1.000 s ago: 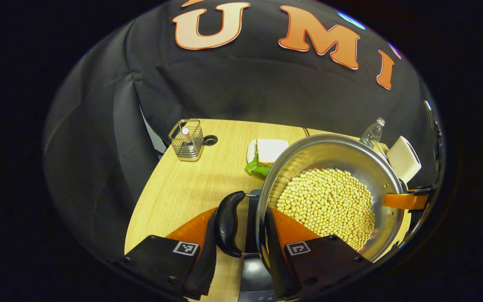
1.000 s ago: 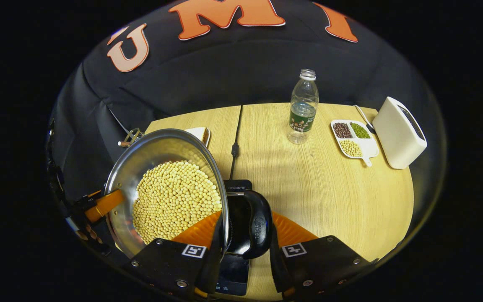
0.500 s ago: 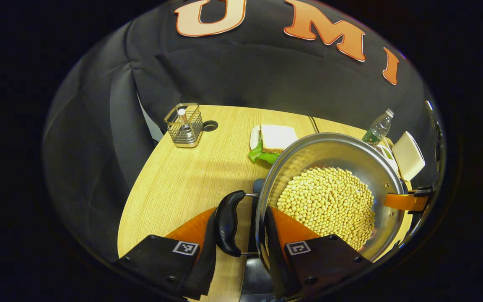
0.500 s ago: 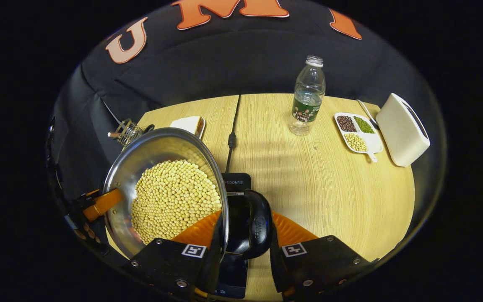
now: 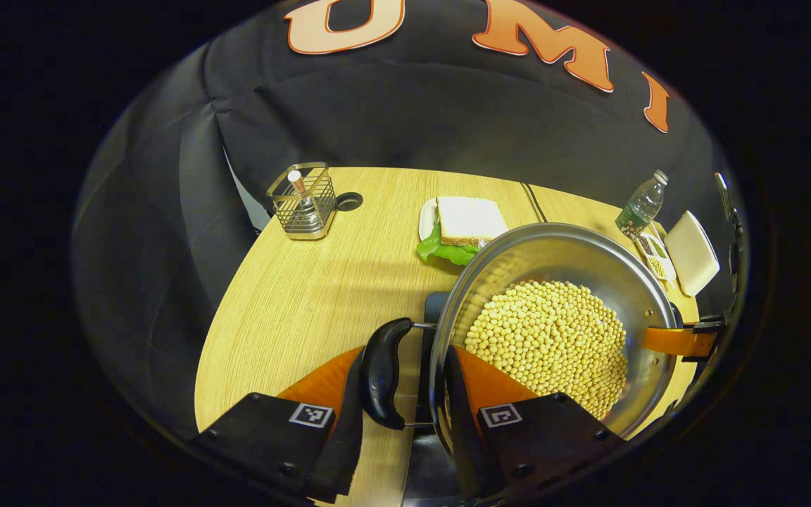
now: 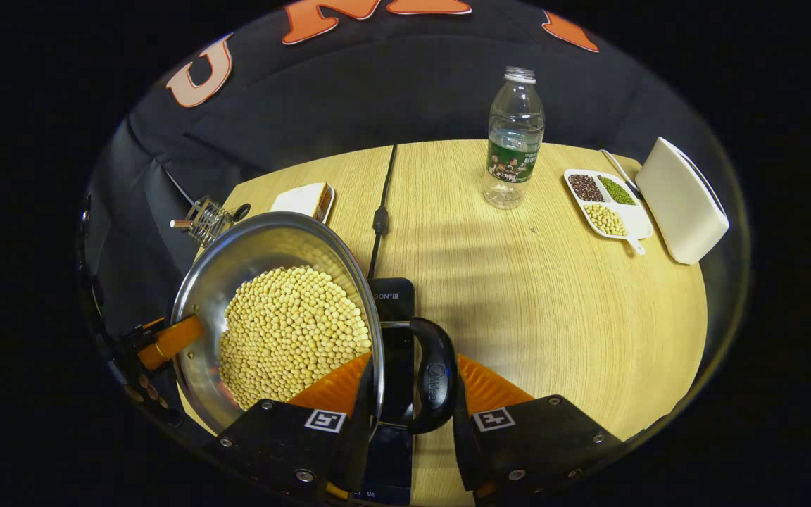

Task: First push the handle of the pot to place it horizontally, then grasp the pot with both hands and set it on the induction cooktop.

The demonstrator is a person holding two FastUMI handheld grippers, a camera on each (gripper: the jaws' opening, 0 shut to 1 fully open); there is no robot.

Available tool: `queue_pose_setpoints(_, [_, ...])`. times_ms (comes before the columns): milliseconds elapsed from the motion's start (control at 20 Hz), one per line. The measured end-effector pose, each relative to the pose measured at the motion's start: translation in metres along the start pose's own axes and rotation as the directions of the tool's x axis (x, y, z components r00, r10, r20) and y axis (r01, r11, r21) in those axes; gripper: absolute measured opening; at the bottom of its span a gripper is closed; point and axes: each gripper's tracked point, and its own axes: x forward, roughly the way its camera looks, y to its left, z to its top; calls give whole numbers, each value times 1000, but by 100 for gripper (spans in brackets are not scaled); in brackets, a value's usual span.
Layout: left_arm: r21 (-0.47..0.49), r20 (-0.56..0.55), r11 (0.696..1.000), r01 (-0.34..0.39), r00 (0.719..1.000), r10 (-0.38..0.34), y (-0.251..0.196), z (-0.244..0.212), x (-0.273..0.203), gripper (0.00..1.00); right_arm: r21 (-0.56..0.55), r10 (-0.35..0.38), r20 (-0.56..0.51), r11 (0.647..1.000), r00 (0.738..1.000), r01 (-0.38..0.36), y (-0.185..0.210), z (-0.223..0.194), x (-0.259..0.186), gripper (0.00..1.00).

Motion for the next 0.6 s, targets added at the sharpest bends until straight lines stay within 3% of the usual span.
queue_pose_setpoints(150, [-4,7,1000,3,1000,-3,0,-5,1,63,4,13,1,1000,1000,-13,-6,0,-6,51])
queue_pose_setpoints(300, [-31,19,1000,-6,1000,7,0,-6,4,70,-39,26,26,999,999,-25,-4,1,-6,60])
queue_pose_setpoints(400, [-71,18,997,-10,1000,11,4,-12,3,76,-50,19,63,999,998,-16,-5,6,-14,66])
queue_pose_setpoints(450, [-92,24,996,-18,1000,20,9,-13,0,89,-47,26,86,999,996,-22,-9,11,-20,65])
queue_pose_setpoints(500, [-111,38,994,-22,999,26,13,-12,-6,93,-44,37,106,998,994,-32,-18,15,-31,76])
queue_pose_setpoints(600, [-170,85,985,-9,996,23,19,-7,-24,95,-38,68,141,997,988,-63,-30,22,-53,84])
